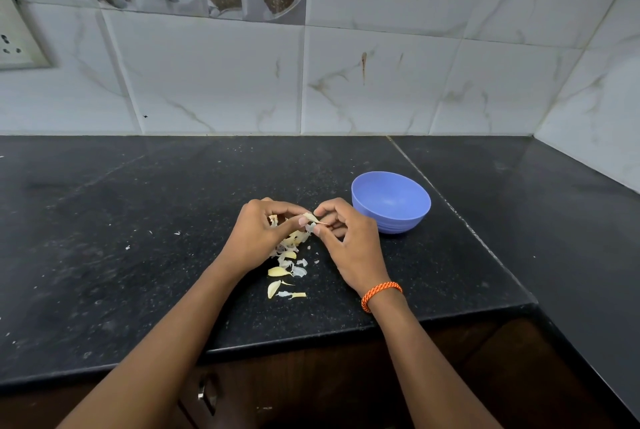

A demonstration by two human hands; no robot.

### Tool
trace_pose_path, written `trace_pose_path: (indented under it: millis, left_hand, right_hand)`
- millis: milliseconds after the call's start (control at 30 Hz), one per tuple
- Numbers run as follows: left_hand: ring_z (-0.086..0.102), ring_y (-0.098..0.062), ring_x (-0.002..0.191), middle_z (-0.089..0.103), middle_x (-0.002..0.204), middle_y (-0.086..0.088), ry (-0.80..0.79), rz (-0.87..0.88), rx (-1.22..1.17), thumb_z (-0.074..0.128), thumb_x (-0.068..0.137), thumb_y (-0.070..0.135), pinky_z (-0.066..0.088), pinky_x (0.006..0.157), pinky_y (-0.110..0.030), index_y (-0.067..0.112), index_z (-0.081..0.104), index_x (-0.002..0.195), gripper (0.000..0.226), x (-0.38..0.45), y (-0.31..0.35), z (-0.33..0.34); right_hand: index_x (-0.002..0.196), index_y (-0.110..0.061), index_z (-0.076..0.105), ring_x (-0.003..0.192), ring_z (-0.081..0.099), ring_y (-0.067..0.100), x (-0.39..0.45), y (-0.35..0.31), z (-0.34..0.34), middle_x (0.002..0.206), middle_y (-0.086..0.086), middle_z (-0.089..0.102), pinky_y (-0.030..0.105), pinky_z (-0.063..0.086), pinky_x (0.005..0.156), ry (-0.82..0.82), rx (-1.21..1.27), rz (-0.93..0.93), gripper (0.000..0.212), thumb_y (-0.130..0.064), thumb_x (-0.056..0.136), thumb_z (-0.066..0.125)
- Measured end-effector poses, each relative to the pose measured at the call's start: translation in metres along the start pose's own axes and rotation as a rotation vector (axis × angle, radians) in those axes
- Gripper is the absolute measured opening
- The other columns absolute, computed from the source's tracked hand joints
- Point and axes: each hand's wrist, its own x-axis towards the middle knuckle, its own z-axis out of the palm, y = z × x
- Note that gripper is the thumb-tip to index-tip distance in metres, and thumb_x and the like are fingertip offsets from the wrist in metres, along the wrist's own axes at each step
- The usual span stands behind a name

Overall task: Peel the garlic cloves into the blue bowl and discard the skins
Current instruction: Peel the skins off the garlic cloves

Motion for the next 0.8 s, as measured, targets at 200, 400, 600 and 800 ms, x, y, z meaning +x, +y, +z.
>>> trace_pose_path:
  millis: [200, 400, 600, 800]
  left_hand:
    - [0.068, -0.015, 0.097, 0.082, 0.09, 0.016, 0.0, -0.006, -0.027, 0.08, 0.096, 0.03, 0.053, 0.09, -0.037, 0.033, 0.087, 0.102, 0.009, -0.001, 0.003, -0.001]
    - [0.071, -0.012, 0.094, 0.08, 0.09, 0.023, -0.032, 0.024, 0.073, 0.081, 0.095, 0.033, 0.057, 0.092, -0.046, 0.033, 0.088, 0.097, 0.007, -0.001, 0.001, 0.001]
    - [0.074, -0.012, 0.091, 0.08, 0.084, 0.02, -0.022, 0.041, 0.067, 0.082, 0.095, 0.032, 0.057, 0.09, -0.041, 0.026, 0.087, 0.088, 0.01, -0.002, 0.007, 0.001]
    - [0.078, -0.02, 0.082, 0.081, 0.082, 0.003, -0.05, 0.017, -0.031, 0.083, 0.095, 0.028, 0.062, 0.086, -0.051, 0.022, 0.086, 0.088, 0.01, -0.001, 0.006, -0.002]
  right_hand:
    - [0.114, -0.018, 0.076, 0.096, 0.074, 0.008, 0.001, 0.002, 0.004, 0.099, -0.007, 0.077, 0.025, 0.063, 0.082, 0.053, 0.136, 0.051, 0.023, -0.017, 0.092, 0.084]
    - [0.104, -0.015, 0.082, 0.097, 0.075, 0.013, 0.0, 0.007, 0.006, 0.102, -0.004, 0.079, 0.028, 0.063, 0.085, 0.039, 0.193, 0.058, 0.011, -0.012, 0.093, 0.081]
    - [0.105, -0.014, 0.082, 0.096, 0.077, 0.022, 0.001, 0.003, 0.008, 0.1, 0.003, 0.081, 0.036, 0.063, 0.09, 0.021, 0.438, 0.175, 0.016, -0.009, 0.09, 0.084]
    - [0.107, -0.005, 0.082, 0.095, 0.079, 0.025, 0.0, 0.0, 0.011, 0.103, 0.002, 0.082, 0.031, 0.062, 0.089, 0.001, 0.525, 0.231, 0.013, -0.007, 0.095, 0.078]
